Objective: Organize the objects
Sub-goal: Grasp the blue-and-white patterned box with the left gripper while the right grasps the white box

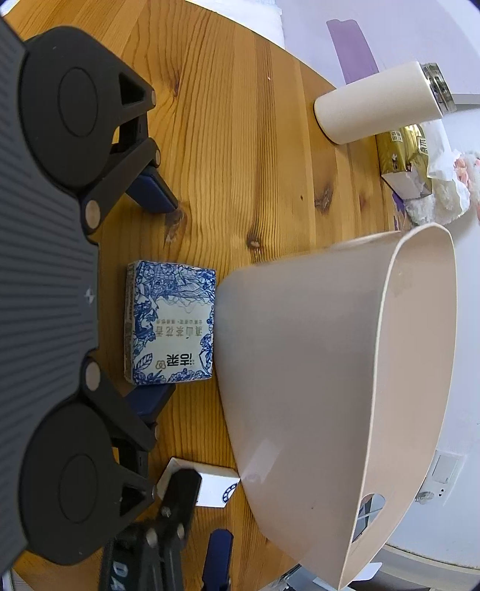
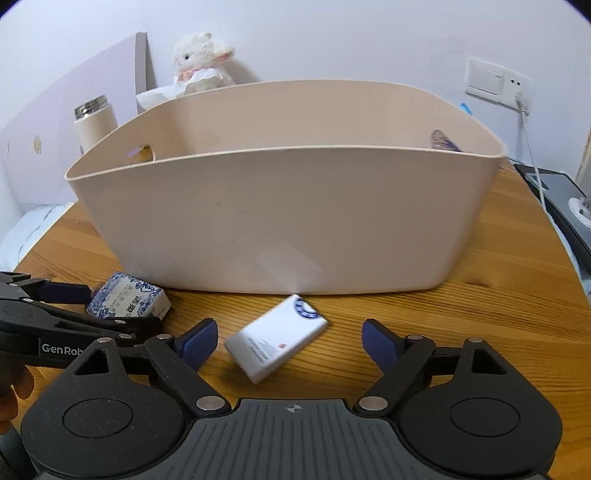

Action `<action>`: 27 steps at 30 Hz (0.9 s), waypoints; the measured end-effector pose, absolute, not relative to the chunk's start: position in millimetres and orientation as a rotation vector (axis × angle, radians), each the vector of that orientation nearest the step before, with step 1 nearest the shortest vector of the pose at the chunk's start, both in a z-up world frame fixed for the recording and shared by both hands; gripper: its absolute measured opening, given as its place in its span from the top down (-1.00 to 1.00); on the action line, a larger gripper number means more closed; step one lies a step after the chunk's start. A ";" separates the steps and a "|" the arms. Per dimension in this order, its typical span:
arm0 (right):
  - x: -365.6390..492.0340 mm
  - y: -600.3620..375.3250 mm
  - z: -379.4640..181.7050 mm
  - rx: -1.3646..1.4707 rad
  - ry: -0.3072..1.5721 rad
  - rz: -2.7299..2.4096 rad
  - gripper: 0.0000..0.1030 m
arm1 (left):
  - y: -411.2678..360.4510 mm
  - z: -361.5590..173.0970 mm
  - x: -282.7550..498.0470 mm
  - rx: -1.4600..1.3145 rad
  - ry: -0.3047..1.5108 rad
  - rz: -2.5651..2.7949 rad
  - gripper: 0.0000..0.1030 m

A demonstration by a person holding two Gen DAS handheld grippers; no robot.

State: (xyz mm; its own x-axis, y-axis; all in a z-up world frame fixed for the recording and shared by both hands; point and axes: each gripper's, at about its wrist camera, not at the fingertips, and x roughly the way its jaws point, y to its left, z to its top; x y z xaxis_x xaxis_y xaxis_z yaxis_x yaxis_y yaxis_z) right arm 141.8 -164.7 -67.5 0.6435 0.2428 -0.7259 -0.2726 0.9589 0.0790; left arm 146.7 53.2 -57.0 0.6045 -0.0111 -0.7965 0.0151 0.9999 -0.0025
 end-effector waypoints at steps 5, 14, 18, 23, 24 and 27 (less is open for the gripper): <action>148.2 -155.6 -76.7 -0.073 0.858 0.238 -0.73 | 57.9 -55.6 142.2 0.012 0.921 -0.007 -0.87; 144.4 -169.7 -76.4 -0.078 0.855 0.202 -0.23 | 61.3 -57.9 143.5 0.009 0.904 -0.005 -0.70; 141.6 -169.5 -75.1 -0.078 0.844 0.197 0.07 | 57.3 -52.0 138.0 0.013 0.893 -0.028 -0.26; 133.1 -173.1 -74.9 -0.078 0.837 0.199 0.28 | 56.5 -51.6 132.8 -0.001 0.894 -0.034 -0.25; 130.7 -174.8 -74.8 -0.078 0.838 0.199 0.33 | 57.1 -51.3 132.0 -0.011 0.896 -0.036 -0.25; 124.1 -180.3 -71.9 -0.074 0.831 0.197 0.42 | 57.9 -48.4 128.9 -0.027 0.895 -0.048 -0.25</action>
State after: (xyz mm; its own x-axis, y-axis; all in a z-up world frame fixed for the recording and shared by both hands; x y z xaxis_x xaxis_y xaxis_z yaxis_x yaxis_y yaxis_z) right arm 124.1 -180.3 -71.9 0.6572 0.1453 -0.7396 -0.2030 0.9791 0.0120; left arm 128.9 57.9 -48.4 0.6244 -0.0531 -0.7793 0.0309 0.9986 -0.0433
